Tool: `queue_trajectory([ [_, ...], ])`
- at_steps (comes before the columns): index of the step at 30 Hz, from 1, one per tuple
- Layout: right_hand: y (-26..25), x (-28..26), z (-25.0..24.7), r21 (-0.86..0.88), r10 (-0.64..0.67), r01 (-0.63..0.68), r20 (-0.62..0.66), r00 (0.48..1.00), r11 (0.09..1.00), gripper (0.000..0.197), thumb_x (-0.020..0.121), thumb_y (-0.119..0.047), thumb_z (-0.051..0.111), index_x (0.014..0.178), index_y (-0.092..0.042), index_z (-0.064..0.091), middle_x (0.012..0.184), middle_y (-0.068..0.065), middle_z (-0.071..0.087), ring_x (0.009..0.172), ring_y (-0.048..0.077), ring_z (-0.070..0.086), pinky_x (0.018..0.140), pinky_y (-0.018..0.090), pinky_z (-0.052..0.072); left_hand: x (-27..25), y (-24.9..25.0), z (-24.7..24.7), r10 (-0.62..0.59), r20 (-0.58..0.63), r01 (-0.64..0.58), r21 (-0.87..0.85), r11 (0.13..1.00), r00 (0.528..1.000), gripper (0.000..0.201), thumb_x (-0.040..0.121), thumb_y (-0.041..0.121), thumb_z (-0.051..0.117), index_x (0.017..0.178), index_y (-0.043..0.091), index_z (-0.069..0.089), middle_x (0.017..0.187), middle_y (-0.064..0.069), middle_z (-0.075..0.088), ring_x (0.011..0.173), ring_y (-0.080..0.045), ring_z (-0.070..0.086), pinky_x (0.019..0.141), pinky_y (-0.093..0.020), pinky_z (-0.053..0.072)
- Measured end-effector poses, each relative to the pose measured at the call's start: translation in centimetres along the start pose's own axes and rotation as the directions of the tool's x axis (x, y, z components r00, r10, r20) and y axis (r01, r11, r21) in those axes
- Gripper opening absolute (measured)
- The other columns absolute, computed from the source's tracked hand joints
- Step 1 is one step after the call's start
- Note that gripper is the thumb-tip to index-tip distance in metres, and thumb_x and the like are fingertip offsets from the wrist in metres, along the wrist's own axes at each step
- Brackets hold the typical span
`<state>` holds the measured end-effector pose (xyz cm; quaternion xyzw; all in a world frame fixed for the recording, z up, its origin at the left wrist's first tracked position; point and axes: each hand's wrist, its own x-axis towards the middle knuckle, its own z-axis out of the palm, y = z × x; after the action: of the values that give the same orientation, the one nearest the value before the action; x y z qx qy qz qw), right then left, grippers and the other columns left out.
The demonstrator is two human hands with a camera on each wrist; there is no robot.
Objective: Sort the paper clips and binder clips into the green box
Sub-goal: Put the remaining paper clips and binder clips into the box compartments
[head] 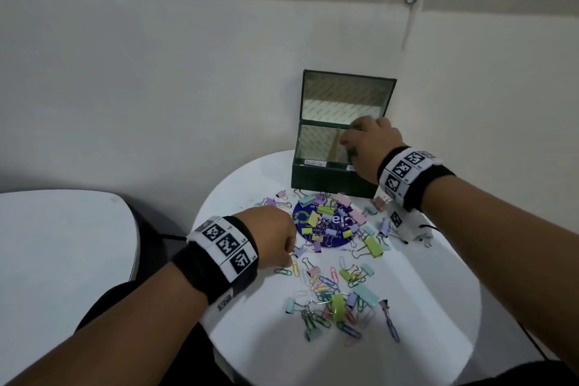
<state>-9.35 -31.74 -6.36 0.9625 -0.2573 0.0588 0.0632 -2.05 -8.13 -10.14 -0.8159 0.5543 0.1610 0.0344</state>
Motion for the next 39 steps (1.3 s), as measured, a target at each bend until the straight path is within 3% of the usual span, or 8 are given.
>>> queue_trajectory([
  [2, -1.0, -2.1, -0.2, 0.002, -0.154, 0.154, -0.061, 0.986, 0.988, 0.03, 0.088, -0.02, 0.065, 0.115, -0.034, 0.062, 0.124, -0.001, 0.053, 0.115, 0.025, 0.048, 0.095, 0.04, 0.045, 0.0, -0.1, 0.2, 0.029, -0.016, -0.029, 0.011, 1.0, 0.999, 0.011, 0.087, 0.029, 0.062, 0.091, 0.025, 0.072, 0.088, 0.01, 0.07, 0.082, -0.011, 0.063, 0.075, -0.027, 0.053],
  [5, -2.2, -6.6, 0.4, 0.218, -0.418, 0.376, 0.199, 0.886, 0.901, 0.019, 0.095, -0.019, 0.059, 0.103, -0.033, 0.07, 0.105, -0.01, 0.063, 0.096, 0.011, 0.061, 0.088, 0.029, 0.054, -0.1, -0.3, 0.6, 0.065, -0.03, -0.064, 0.05, 0.997, 0.997, 0.019, 0.087, 0.019, 0.052, 0.09, 0.025, 0.07, 0.088, 0.01, 0.067, 0.081, -0.012, 0.06, 0.075, -0.028, 0.053],
  [9, -2.7, -10.2, 2.3, 0.243, -0.528, 0.468, 0.366, 0.767, 0.849, 0.028, 0.095, -0.025, 0.055, 0.111, -0.038, 0.073, 0.111, -0.014, 0.065, 0.099, 0.009, 0.063, 0.086, 0.031, 0.053, -0.4, -0.1, 0.6, 0.088, -0.127, -0.086, 0.022, 0.996, 0.988, 0.01, 0.083, 0.019, 0.051, 0.084, 0.023, 0.06, 0.082, 0.006, 0.063, 0.076, -0.015, 0.056, 0.067, -0.027, 0.048],
  [15, -2.7, -10.7, 3.5, 0.186, -0.523, 0.491, 0.379, 0.763, 0.851, 0.015, 0.089, -0.026, 0.056, 0.096, -0.03, 0.069, 0.101, -0.01, 0.063, 0.088, 0.019, 0.063, 0.076, 0.036, 0.056, -0.3, -0.6, 0.9, 0.128, -0.116, -0.143, -0.124, 0.982, 0.985, 0.022, 0.089, 0.015, 0.045, 0.101, 0.031, 0.055, 0.079, 0.009, 0.059, 0.077, -0.017, 0.056, 0.071, -0.028, 0.044],
  [18, -2.6, -10.7, 3.3, 0.215, -0.495, 0.446, 0.367, 0.787, 0.869, 0.007, 0.086, -0.023, 0.055, 0.085, -0.024, 0.062, 0.093, -0.005, 0.059, 0.078, 0.018, 0.058, 0.07, 0.033, 0.054, -0.2, -0.4, 0.6, 0.112, -0.059, -0.117, -0.103, 0.988, 0.992, 0.024, 0.093, 0.02, 0.044, 0.093, 0.023, 0.068, 0.097, 0.007, 0.063, 0.092, -0.018, 0.06, 0.084, -0.032, 0.049],
  [22, -1.6, -10.9, 2.4, 0.313, -0.4, 0.303, 0.316, 0.86, 0.9, 0.007, 0.083, -0.017, 0.052, 0.084, -0.024, 0.053, 0.074, -0.006, 0.061, 0.066, 0.015, 0.053, 0.068, 0.035, 0.055, -0.5, -0.8, 1.1, 0.134, -0.113, -0.14, -0.046, 0.989, 0.985, 0.018, 0.087, 0.029, 0.052, 0.079, 0.019, 0.065, 0.086, 0.006, 0.062, 0.081, -0.019, 0.061, 0.077, -0.032, 0.054],
  [27, -0.8, -11.7, 2.1, 0.374, -0.385, 0.24, 0.384, 0.839, 0.896, 0.015, 0.088, -0.011, 0.047, 0.085, -0.018, 0.061, 0.084, -0.002, 0.064, 0.08, 0.019, 0.057, 0.079, 0.033, 0.051, -0.8, -1.0, 1.4, 0.153, -0.042, -0.154, -0.026, 0.988, 0.987, 0.02, 0.076, 0.047, 0.073, 0.085, 0.03, 0.071, 0.087, 0.014, 0.062, 0.079, -0.005, 0.059, 0.074, -0.027, 0.053],
  [39, -0.5, -12.5, 2.8, 0.304, -0.307, 0.214, 0.305, 0.902, 0.928, 0.021, 0.089, -0.039, 0.063, 0.077, -0.024, 0.055, 0.081, -0.006, 0.059, 0.075, 0.015, 0.054, 0.072, 0.03, 0.05, -0.7, -1.1, 1.2, 0.216, -0.162, -0.237, -0.123, 0.964, 0.963, 0.009, 0.088, 0.024, 0.058, 0.079, 0.025, 0.06, 0.075, 0.014, 0.056, 0.07, -0.006, 0.052, 0.068, -0.027, 0.048],
])
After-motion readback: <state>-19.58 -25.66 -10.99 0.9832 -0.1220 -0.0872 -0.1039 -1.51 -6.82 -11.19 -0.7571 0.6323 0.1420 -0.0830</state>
